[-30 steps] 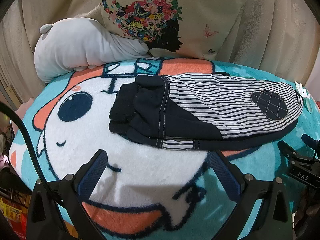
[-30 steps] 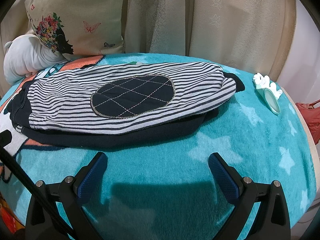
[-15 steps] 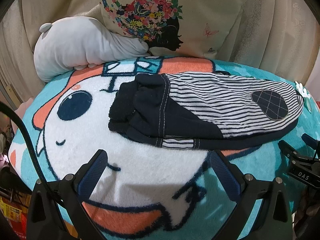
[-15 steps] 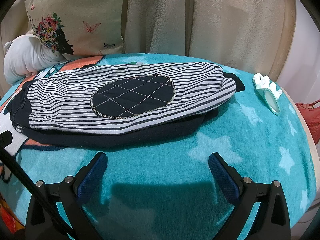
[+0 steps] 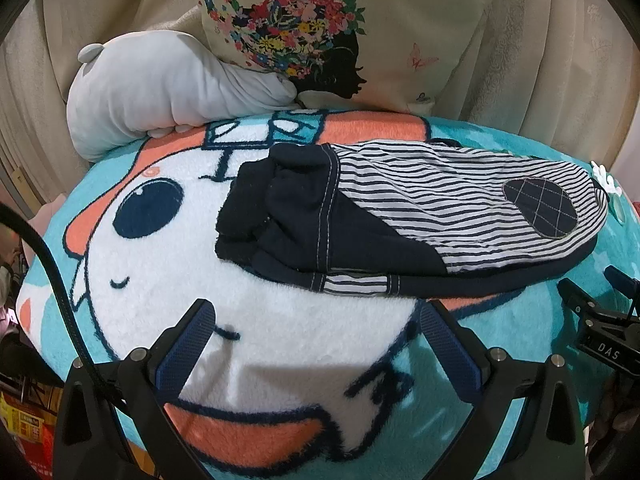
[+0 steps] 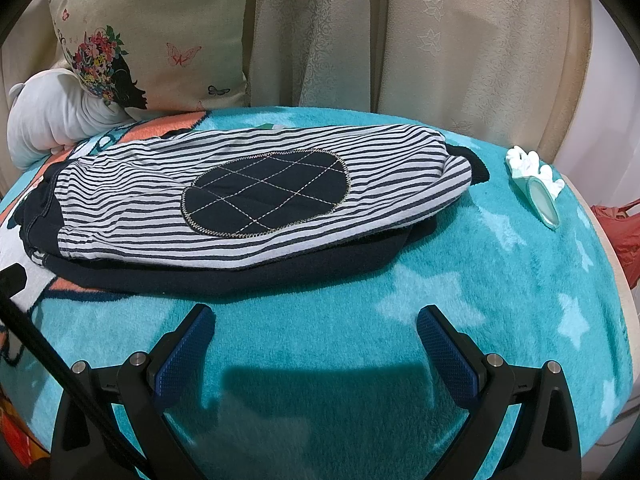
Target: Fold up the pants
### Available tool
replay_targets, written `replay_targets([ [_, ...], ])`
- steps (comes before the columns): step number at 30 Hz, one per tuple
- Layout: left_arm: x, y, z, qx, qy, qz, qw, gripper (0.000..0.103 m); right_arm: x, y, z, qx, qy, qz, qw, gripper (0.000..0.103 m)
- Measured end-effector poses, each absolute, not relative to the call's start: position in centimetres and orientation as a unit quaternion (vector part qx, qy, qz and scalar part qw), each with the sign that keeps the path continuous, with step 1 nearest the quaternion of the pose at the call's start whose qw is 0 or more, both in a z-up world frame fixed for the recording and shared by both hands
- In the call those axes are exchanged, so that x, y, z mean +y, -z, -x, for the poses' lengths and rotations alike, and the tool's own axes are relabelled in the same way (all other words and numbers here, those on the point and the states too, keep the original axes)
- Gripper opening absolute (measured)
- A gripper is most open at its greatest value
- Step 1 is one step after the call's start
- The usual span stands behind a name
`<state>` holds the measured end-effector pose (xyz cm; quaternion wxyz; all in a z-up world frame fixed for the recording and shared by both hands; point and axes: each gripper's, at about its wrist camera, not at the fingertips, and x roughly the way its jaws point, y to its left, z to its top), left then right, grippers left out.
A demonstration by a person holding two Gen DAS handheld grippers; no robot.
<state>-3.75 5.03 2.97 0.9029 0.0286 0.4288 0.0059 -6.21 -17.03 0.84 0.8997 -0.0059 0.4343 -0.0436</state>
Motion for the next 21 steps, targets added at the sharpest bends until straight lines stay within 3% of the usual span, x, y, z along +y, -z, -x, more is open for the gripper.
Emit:
replay_targets([
  [12, 6.1, -3.9, 3.8, 0.431, -0.007, -0.015, 0.902, 0.103, -16.6, -1.4, 5.9, 0.437, 0.026, -0.008, 0.899, 0.102],
  [19, 9.0, -4.8, 1.5, 0.463, 0.058, 0.099, 0.879, 0.102, -21.1, -5.7, 6.1, 0.384, -0.11, -0.165, 0.902, 0.1],
  [21, 9.2, -4.7, 0.7, 0.472, 0.082, 0.13, 0.868, 0.093, -21.7, -5.6, 5.2, 0.393, -0.155, -0.204, 0.883, 0.096],
])
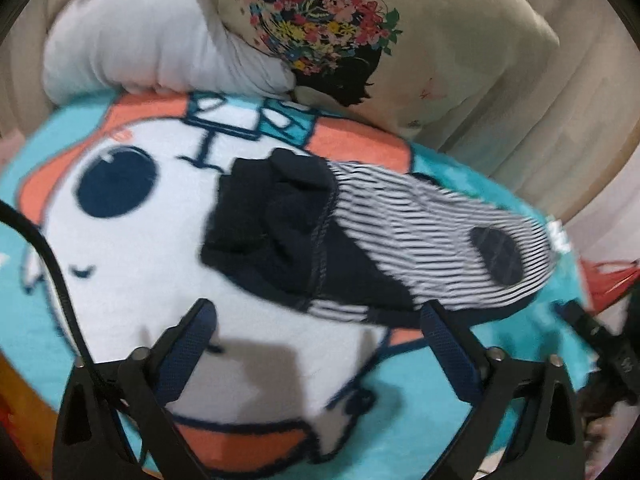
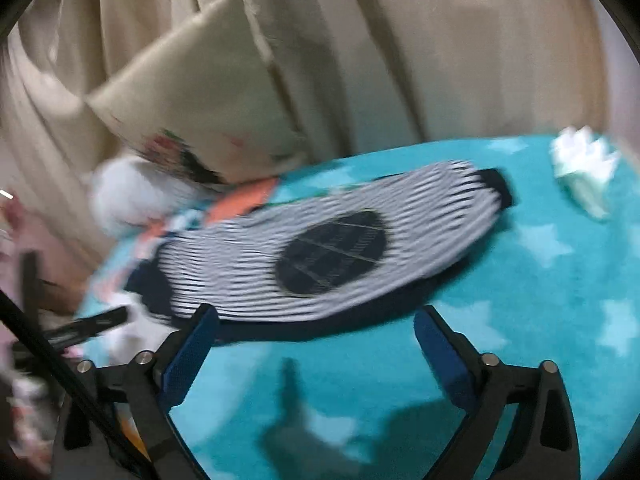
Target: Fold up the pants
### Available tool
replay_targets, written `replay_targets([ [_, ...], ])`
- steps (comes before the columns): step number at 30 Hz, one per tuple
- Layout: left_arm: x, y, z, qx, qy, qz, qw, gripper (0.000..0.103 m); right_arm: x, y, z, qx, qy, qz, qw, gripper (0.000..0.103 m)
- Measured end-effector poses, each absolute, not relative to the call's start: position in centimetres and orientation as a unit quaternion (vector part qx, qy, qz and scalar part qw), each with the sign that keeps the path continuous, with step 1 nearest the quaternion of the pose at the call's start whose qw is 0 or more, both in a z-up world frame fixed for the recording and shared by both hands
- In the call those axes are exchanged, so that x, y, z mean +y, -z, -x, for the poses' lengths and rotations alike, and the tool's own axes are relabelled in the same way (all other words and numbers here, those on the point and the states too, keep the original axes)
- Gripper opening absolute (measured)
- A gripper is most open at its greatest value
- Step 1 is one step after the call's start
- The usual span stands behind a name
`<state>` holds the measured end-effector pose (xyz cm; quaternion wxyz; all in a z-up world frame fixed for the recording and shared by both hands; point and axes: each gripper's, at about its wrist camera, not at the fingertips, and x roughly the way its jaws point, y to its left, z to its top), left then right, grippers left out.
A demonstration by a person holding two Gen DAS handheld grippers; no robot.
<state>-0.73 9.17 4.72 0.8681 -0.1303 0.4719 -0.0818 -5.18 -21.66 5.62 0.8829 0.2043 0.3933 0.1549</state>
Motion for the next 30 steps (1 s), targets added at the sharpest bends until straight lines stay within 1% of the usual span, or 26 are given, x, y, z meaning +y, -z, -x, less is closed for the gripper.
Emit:
replay_targets([
  [1, 9.3, -4.6, 0.3, 0.482, 0.094, 0.146, 0.859, 0.086, -21.8, -5.2, 4.5, 0.404, -0.18, -0.226, 0.868, 0.094],
  [3, 9.3, -4.4, 0.0, 0.495, 0.112, 0.172, 0.844, 0.08, -21.7, -3.9, 3.2, 0.426, -0.244, -0.282, 0.825, 0.082],
  [4, 9.3, -4.3, 0.0, 0.498, 0.121, 0.184, 0.838, 0.078, -21.5, -3.2, 2.6, 0.434, -0.27, -0.31, 0.802, 0.081],
  [5, 9.2, -4.4, 0.1, 0.5, 0.133, 0.195, 0.834, 0.078, -21.1, -2.4, 1.9, 0.444, -0.293, -0.333, 0.779, 0.081],
  [8, 8.9, -4.7, 0.4, 0.496, 0.157, 0.22, 0.825, 0.078, -20.1, -1.2, 0.7, 0.453, -0.315, -0.356, 0.754, 0.08],
  [11, 8.8, -4.7, 0.2, 0.497, 0.165, 0.243, 0.817, 0.078, -19.3, -0.9, -1.1, 0.456, -0.307, -0.355, 0.756, 0.08],
  [14, 8.7, -4.8, 0.3, 0.495, 0.166, 0.249, 0.816, 0.078, -18.8, -1.0, -1.9, 0.457, -0.284, -0.339, 0.771, 0.077],
  [16, 8.6, -4.7, 0.3, 0.495, 0.171, 0.255, 0.813, 0.078, -18.7, -0.8, -2.6, 0.466, -0.26, -0.327, 0.78, 0.072],
  [18, 8.6, -4.7, 0.3, 0.496, 0.173, 0.26, 0.81, 0.078, -18.8, 0.1, -3.2, 0.485, -0.234, -0.325, 0.777, 0.056],
  [23, 8.6, -4.6, 0.1, 0.497, 0.176, 0.261, 0.808, 0.078, -18.7, -0.2, -2.1, 0.48, -0.246, -0.335, 0.772, 0.056],
  [27, 8.8, -4.1, -0.2, 0.501, 0.176, 0.266, 0.804, 0.078, -16.8, -1.4, -1.0, 0.482, -0.229, -0.242, 0.81, 0.057],
  [30, 8.8, -3.9, -0.3, 0.502, 0.177, 0.27, 0.803, 0.078, -15.4, -1.0, -1.8, 0.495, -0.214, -0.214, 0.815, 0.061],
])
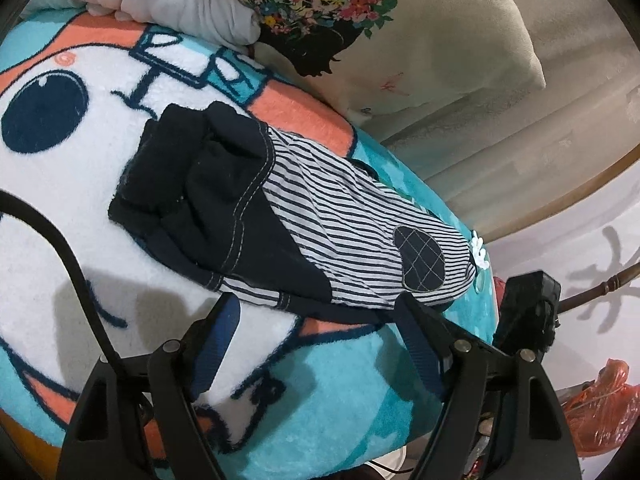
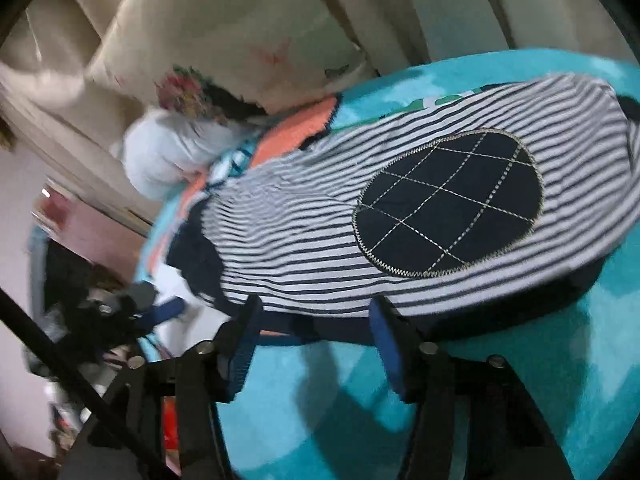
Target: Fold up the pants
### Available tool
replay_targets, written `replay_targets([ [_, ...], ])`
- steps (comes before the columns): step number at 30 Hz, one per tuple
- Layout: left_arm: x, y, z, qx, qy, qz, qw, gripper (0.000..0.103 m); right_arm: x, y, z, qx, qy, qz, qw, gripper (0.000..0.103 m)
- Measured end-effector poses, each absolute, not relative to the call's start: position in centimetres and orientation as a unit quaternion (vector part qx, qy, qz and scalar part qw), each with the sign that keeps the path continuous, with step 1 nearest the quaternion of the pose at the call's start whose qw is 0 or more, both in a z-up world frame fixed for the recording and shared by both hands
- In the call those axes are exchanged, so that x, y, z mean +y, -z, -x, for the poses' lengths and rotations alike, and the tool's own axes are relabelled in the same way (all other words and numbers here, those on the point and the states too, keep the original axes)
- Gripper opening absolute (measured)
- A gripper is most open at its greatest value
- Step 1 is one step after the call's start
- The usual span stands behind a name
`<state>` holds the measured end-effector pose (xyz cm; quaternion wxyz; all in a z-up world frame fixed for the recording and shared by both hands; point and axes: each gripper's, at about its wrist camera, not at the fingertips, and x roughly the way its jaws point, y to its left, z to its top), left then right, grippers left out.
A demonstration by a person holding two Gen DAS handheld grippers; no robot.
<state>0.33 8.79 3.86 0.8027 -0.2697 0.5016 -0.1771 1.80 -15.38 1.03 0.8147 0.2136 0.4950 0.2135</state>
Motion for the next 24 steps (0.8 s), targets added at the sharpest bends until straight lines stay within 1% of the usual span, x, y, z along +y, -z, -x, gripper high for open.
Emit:
replay_targets([
  [2, 8.9, -4.0, -0.3, 0.5, 0.179, 0.272, 0.803, 0.078, -14.9, -1.7, -2.8, 0.491, -0.209, -0.205, 0.821, 0.065],
  [4, 9.2, -4.2, -0.2, 0.5, 0.179, 0.274, 0.802, 0.078, -14.5, -2.2, -3.7, 0.486, -0.201, -0.191, 0.829, 0.064],
  [5, 9.3, -4.3, -0.1, 0.498, 0.181, 0.277, 0.801, 0.078, -14.2, -2.4, -4.1, 0.488, -0.197, -0.175, 0.832, 0.047],
  [6, 9.5, -4.3, -0.1, 0.497, 0.183, 0.28, 0.8, 0.078, -13.8, -2.4, -4.5, 0.49, -0.19, -0.149, 0.837, 0.009],
  [7, 9.7, -4.4, 0.0, 0.497, 0.185, 0.283, 0.799, 0.078, -13.6, -2.2, -4.9, 0.493, -0.188, -0.146, 0.837, 0.005],
  [13, 9.7, -4.2, -0.3, 0.503, 0.193, 0.297, 0.788, 0.078, -15.1, -3.9, -5.3, 0.457, -0.191, -0.174, 0.851, 0.004],
  [16, 10.0, -4.2, -0.6, 0.499, 0.194, 0.303, 0.788, 0.078, -13.9, -5.7, -4.0, 0.437, -0.228, -0.119, 0.862, 0.006],
  [17, 10.2, -4.2, -0.7, 0.497, 0.192, 0.306, 0.789, 0.078, -12.9, -6.1, -3.3, 0.435, -0.253, -0.078, 0.861, 0.015],
  [18, 10.4, -4.2, -0.7, 0.496, 0.19, 0.311, 0.788, 0.078, -11.9, -6.1, -2.8, 0.434, -0.27, -0.043, 0.858, 0.032],
  [20, 11.0, -4.0, -0.8, 0.494, 0.185, 0.321, 0.787, 0.078, -10.4, -5.8, -1.8, 0.433, -0.298, 0.006, 0.85, 0.047],
  [24, 11.6, -4.0, -0.5, 0.493, 0.182, 0.329, 0.785, 0.078, -8.5, -4.9, -0.4, 0.43, -0.328, 0.066, 0.838, 0.047],
])
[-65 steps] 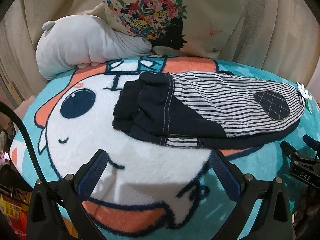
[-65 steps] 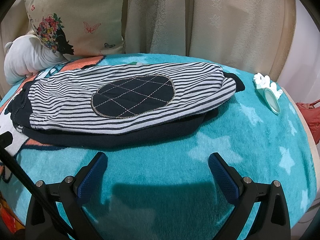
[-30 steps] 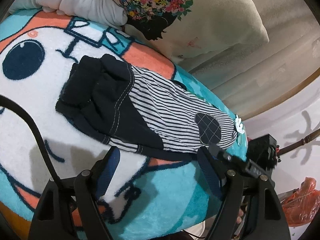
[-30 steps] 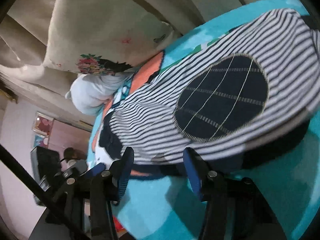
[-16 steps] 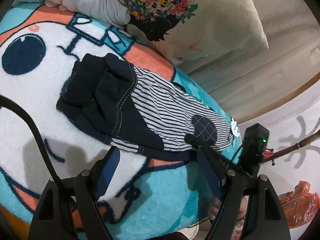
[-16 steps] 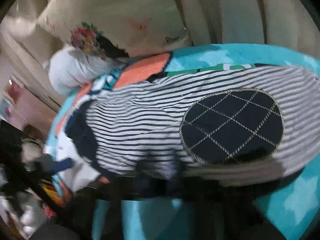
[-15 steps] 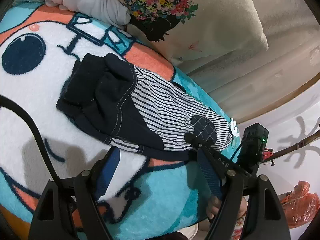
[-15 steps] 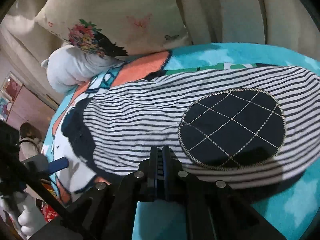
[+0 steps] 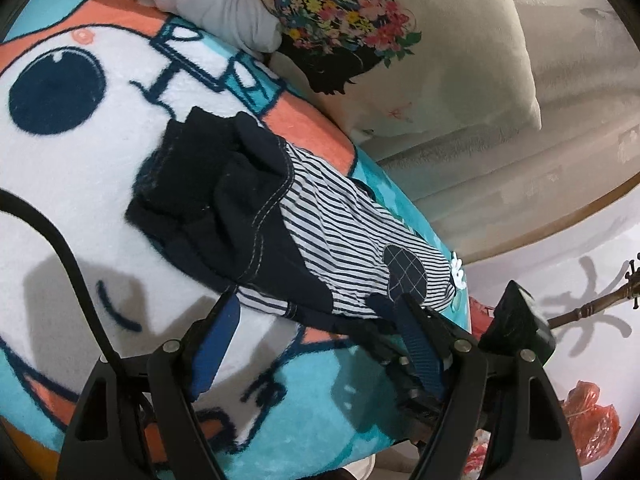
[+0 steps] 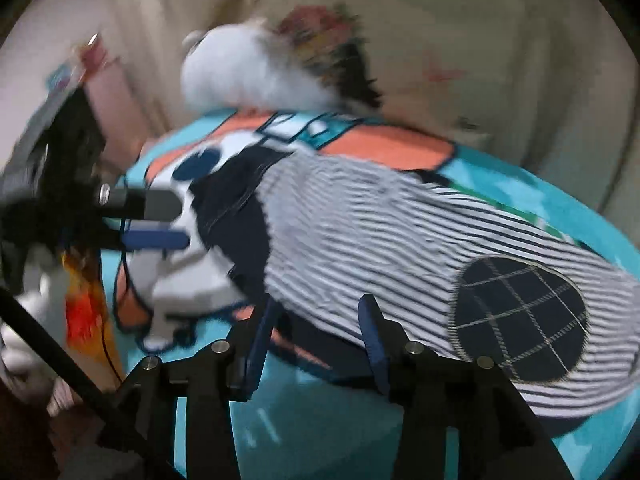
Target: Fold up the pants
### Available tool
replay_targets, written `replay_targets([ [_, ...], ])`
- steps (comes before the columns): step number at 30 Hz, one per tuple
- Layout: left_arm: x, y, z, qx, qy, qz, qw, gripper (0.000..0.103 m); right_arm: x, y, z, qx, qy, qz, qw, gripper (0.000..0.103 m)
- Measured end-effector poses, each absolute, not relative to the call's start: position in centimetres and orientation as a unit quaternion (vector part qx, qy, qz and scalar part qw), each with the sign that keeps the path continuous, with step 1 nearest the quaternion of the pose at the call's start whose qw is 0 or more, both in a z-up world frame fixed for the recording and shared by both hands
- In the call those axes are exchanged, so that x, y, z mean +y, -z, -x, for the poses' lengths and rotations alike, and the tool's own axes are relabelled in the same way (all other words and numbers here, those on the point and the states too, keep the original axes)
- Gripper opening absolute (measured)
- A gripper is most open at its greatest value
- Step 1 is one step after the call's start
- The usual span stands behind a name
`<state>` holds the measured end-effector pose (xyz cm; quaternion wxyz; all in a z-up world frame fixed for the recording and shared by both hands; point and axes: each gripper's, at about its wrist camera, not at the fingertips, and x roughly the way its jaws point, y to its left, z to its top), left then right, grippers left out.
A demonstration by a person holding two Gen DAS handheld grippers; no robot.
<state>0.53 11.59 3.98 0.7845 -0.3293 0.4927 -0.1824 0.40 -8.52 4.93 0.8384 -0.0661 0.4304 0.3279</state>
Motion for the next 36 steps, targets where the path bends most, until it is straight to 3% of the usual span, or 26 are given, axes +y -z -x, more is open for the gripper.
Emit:
replay_targets([
  [2, 11.7, -4.1, -0.4, 0.492, 0.184, 0.331, 0.784, 0.078, -8.0, -4.4, -0.6, 0.434, -0.315, 0.085, 0.84, 0.047],
  [4, 11.7, -4.2, -0.4, 0.491, 0.188, 0.333, 0.782, 0.078, -8.2, -3.9, -1.2, 0.442, -0.307, 0.083, 0.839, 0.034],
  [5, 11.7, -4.2, -0.4, 0.491, 0.191, 0.334, 0.782, 0.078, -8.1, -3.8, -1.4, 0.446, -0.304, 0.088, 0.837, 0.023],
  [13, 11.6, -4.1, -0.6, 0.492, 0.197, 0.339, 0.777, 0.078, -6.1, -3.6, -0.6, 0.428, -0.281, 0.155, 0.845, 0.021],
  [14, 11.6, -4.1, -0.4, 0.492, 0.198, 0.34, 0.776, 0.078, -6.3, -3.7, -0.9, 0.432, -0.278, 0.14, 0.846, 0.009],
  [15, 11.5, -4.1, -0.4, 0.493, 0.2, 0.342, 0.775, 0.078, -6.4, -3.9, -1.1, 0.433, -0.276, 0.131, 0.848, 0.007],
  [33, 7.8, -1.5, -4.9, 0.519, 0.237, 0.365, 0.736, 0.08, -8.0, -6.1, -1.0, 0.4, -0.271, 0.056, 0.874, 0.005],
  [35, 7.5, -1.2, -5.5, 0.525, 0.229, 0.353, 0.74, 0.055, -8.3, -6.2, -0.8, 0.399, -0.273, 0.056, 0.874, 0.005],
  [36, 7.4, -1.1, -5.6, 0.529, 0.227, 0.345, 0.741, 0.032, -8.4, -6.3, -0.6, 0.396, -0.271, 0.059, 0.876, 0.007],
])
